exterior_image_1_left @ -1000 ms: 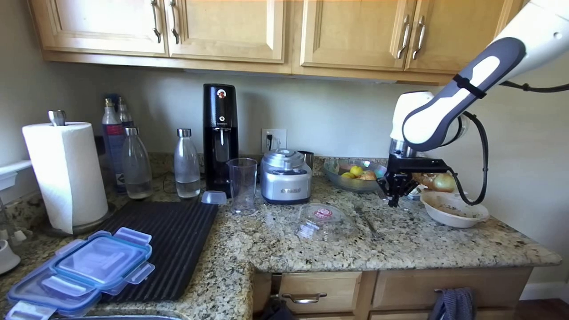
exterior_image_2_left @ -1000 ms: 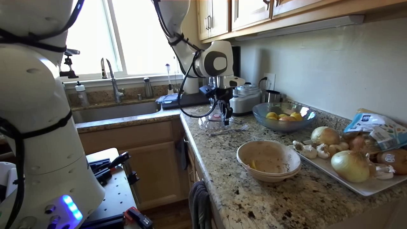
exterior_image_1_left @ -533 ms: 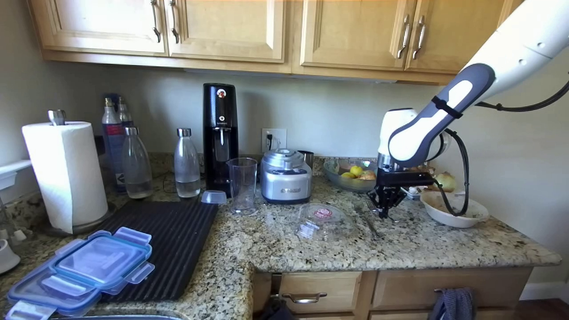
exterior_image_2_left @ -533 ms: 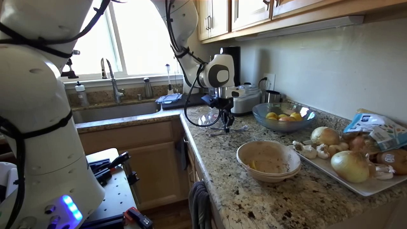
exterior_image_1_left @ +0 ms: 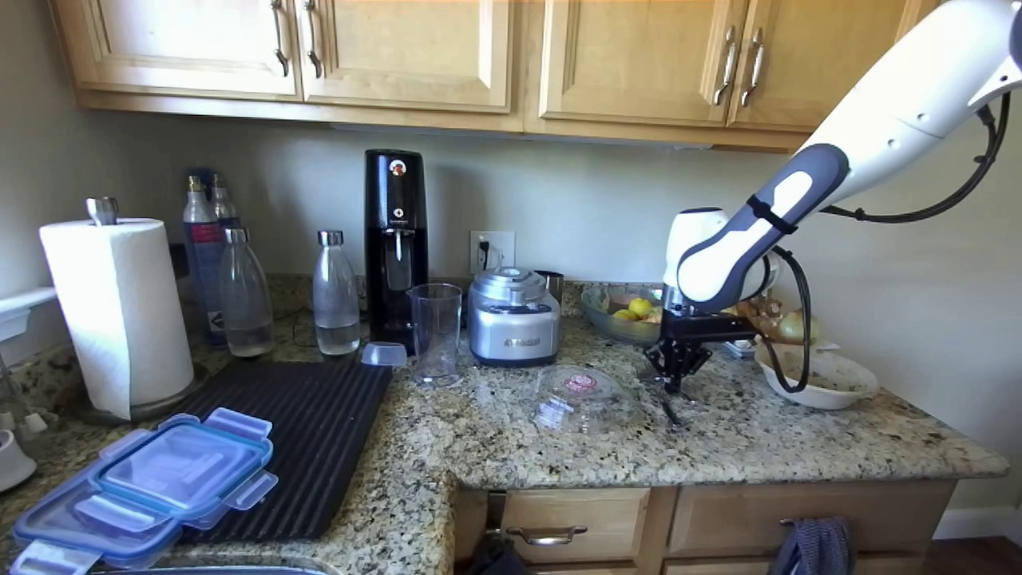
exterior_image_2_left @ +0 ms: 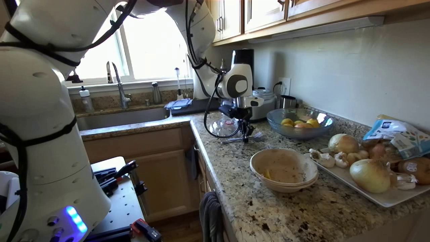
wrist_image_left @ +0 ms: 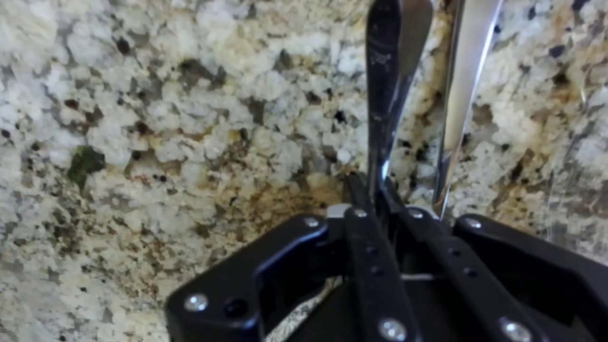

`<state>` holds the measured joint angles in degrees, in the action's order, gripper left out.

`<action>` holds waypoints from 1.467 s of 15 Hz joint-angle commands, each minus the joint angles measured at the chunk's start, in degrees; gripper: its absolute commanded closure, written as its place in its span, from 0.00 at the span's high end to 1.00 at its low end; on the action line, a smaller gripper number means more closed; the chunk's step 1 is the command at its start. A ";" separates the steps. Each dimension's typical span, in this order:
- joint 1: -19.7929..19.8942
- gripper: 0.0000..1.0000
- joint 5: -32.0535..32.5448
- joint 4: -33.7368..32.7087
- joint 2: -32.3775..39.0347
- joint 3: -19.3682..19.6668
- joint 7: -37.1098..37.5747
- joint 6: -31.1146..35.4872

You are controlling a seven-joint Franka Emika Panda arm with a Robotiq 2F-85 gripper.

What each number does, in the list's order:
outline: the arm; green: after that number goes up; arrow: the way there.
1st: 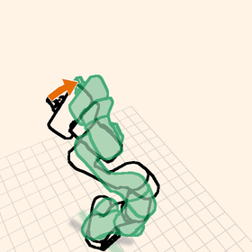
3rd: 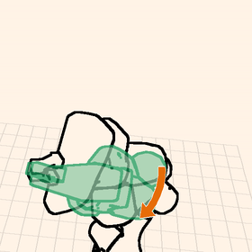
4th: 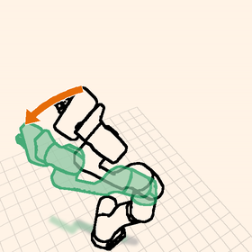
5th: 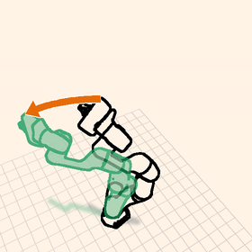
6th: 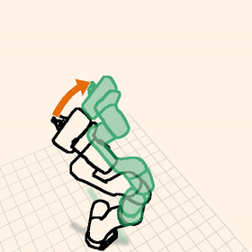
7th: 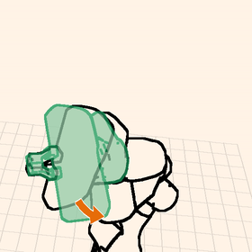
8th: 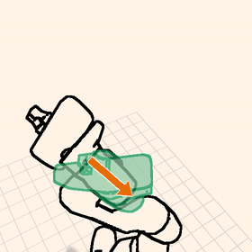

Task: Take the forks from the bowl and put them on the counter then unstack the bowls

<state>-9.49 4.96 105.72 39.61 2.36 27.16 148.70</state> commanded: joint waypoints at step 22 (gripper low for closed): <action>1.20 1.00 6.43 2.61 -12.06 8.68 5.72 -22.82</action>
<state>-8.72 8.88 108.63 26.58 10.25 29.87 128.91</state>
